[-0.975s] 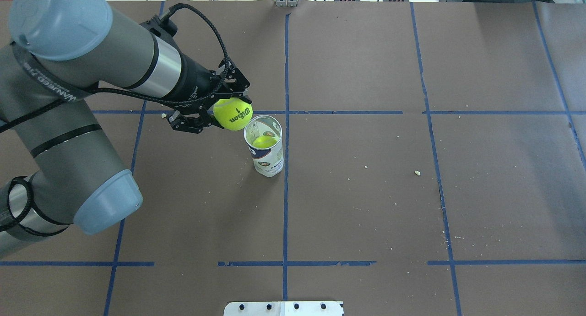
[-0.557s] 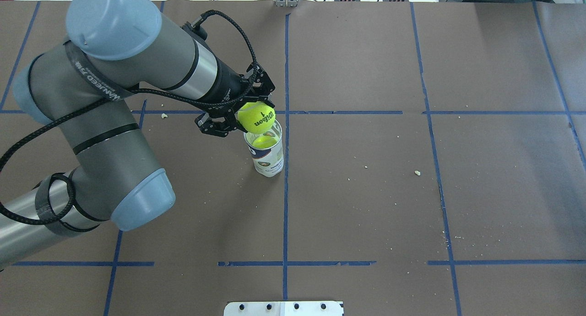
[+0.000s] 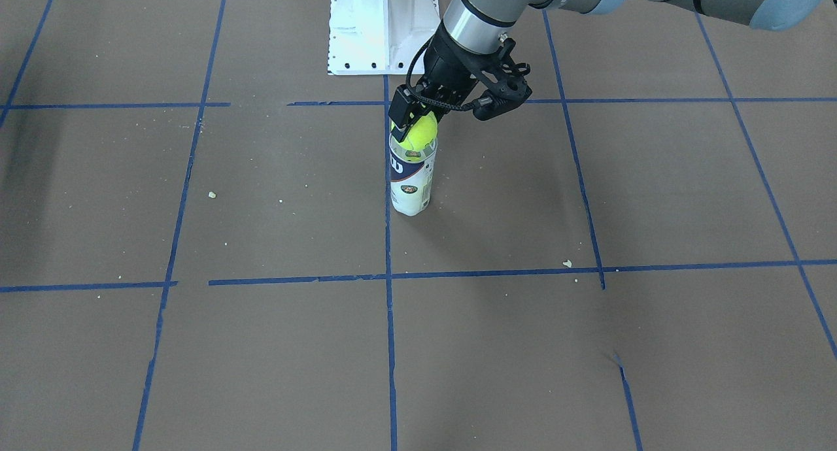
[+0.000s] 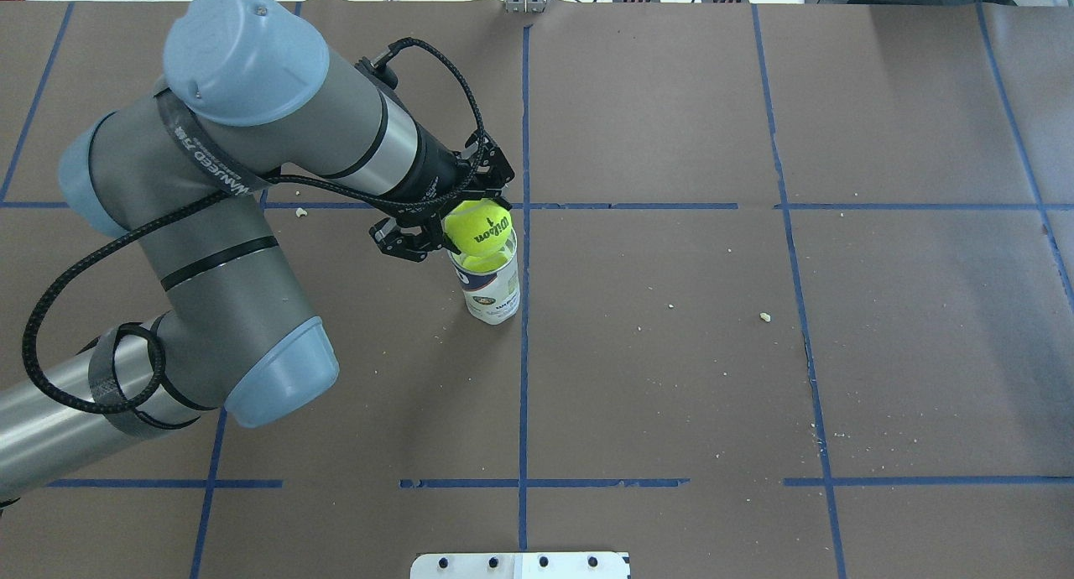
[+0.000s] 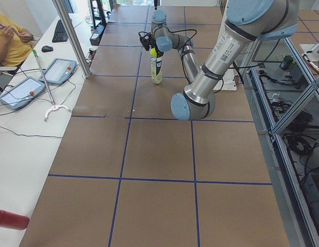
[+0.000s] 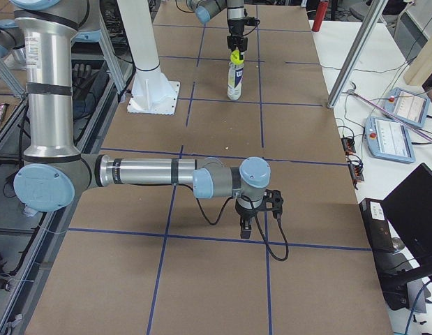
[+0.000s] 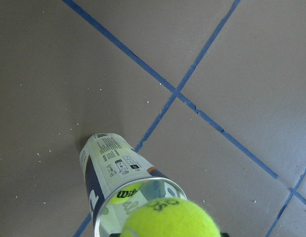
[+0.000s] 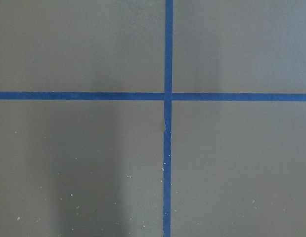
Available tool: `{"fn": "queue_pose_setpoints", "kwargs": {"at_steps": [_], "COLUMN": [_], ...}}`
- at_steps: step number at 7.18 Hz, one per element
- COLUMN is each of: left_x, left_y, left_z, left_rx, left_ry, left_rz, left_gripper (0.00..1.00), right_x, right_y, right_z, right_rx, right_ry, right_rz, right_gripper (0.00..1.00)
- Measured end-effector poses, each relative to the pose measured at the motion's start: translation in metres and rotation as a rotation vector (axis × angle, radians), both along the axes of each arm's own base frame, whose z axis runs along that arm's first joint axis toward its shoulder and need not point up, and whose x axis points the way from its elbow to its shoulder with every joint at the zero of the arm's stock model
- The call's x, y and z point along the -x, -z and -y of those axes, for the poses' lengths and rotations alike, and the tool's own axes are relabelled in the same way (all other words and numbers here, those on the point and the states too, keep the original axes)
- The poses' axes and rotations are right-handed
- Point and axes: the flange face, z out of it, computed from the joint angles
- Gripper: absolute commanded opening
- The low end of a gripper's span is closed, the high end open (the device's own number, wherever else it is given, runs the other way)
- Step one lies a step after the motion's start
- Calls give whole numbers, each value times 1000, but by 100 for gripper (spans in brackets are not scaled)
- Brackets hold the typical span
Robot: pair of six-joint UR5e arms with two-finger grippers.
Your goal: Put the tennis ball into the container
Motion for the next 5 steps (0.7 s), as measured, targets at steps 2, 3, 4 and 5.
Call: {"fn": "queue_pose_setpoints", "kwargs": {"at_steps": [2,3,4,5], "left_x": [0,0,1,4], "left_y": [-1,-1,-2,-8], "left_z": [1,1,1,1], "left_rx": [-5,-6,-5,-12], "left_ry": [7,9,10,10], "left_rz": [4,4,6,14], "left_gripper": [99,99,99,99], "right_x": [0,0,0,0], "right_y": [0,0,0,0], "right_z": [0,0,0,0], "right_rx": [0,0,0,0], "right_ry": [0,0,0,0], "right_rz": [0,0,0,0], "right_gripper": [100,100,100,100]}}
